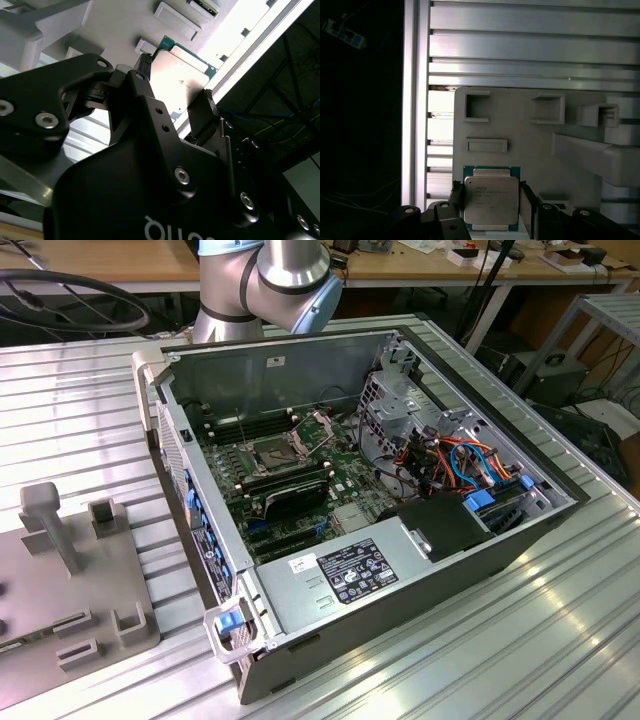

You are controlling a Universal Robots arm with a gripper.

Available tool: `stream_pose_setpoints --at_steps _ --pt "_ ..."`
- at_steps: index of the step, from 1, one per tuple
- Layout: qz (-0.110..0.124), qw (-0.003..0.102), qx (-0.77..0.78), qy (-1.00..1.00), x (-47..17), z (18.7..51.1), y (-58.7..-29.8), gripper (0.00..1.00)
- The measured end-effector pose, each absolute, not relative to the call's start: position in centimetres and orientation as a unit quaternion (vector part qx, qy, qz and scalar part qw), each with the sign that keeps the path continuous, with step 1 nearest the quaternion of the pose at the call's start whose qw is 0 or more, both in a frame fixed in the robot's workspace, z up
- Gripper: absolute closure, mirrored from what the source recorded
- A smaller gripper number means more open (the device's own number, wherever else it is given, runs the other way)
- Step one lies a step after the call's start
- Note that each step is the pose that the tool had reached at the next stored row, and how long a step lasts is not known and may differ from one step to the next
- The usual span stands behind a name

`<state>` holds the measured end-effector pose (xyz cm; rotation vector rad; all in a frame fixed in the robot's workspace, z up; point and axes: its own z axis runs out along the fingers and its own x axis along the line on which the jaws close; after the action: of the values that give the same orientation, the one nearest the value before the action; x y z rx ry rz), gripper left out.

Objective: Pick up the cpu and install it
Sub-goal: 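Pick up the cpu and move it towards the insertion slot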

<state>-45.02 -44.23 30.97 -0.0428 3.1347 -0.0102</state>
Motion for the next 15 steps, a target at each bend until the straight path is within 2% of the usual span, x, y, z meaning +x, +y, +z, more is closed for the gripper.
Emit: stream_pose_setpoints --at_steps 15 --pt "-0.003 0.003 -0.014 1.000 -45.0 32.4 -44.2 0.45"
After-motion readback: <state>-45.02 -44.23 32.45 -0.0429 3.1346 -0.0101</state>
